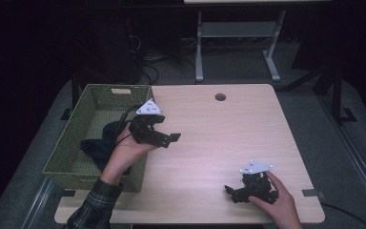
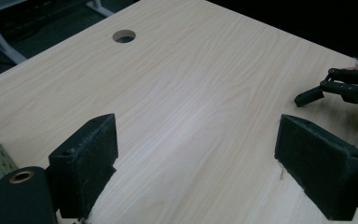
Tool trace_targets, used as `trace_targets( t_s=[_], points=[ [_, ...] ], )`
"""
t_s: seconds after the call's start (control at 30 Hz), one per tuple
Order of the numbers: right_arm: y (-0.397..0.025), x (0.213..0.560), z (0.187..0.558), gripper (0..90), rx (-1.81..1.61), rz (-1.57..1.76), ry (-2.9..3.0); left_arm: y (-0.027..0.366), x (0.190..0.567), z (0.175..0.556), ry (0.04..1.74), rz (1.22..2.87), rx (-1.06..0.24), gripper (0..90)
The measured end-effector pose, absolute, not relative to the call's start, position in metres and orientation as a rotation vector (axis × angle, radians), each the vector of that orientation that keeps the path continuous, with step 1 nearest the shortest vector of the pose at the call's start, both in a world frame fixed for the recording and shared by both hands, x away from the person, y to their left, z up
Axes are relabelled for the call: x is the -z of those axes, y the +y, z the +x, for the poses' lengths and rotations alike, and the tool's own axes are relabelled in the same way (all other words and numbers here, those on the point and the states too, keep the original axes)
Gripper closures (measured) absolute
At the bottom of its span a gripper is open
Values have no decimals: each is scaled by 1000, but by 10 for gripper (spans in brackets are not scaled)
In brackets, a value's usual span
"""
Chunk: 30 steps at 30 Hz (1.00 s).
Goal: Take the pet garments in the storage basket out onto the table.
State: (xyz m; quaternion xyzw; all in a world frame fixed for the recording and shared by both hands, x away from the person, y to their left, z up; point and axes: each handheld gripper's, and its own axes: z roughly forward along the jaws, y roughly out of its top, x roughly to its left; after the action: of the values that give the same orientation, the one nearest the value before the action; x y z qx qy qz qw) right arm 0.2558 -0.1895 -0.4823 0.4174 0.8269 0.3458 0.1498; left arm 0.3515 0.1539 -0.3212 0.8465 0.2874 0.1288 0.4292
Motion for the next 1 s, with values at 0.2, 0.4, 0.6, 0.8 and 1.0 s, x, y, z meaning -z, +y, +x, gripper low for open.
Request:
trace_targets(
  t_s=[0.2, 0.4, 0.6, 0.8, 1.0],
  points=[
    [-190, 482, 256, 0, -993, 1198, 2377, 167, 319, 353, 738, 2099, -332, 128],
    [-189, 482, 256, 0, -996, 1199, 2376, 183, 318, 355, 762, 2077, -349, 131],
    [-189, 482, 256, 0, -996, 1200, 2376, 204, 316, 358, 794, 2067, -366, 134],
    [-189, 482, 256, 0, -995, 1199, 2376, 218, 316, 359, 825, 2049, -372, 139],
    [-189, 482, 256, 0, -996, 1200, 2376, 235, 318, 362, 884, 2030, -381, 139]
  ],
)
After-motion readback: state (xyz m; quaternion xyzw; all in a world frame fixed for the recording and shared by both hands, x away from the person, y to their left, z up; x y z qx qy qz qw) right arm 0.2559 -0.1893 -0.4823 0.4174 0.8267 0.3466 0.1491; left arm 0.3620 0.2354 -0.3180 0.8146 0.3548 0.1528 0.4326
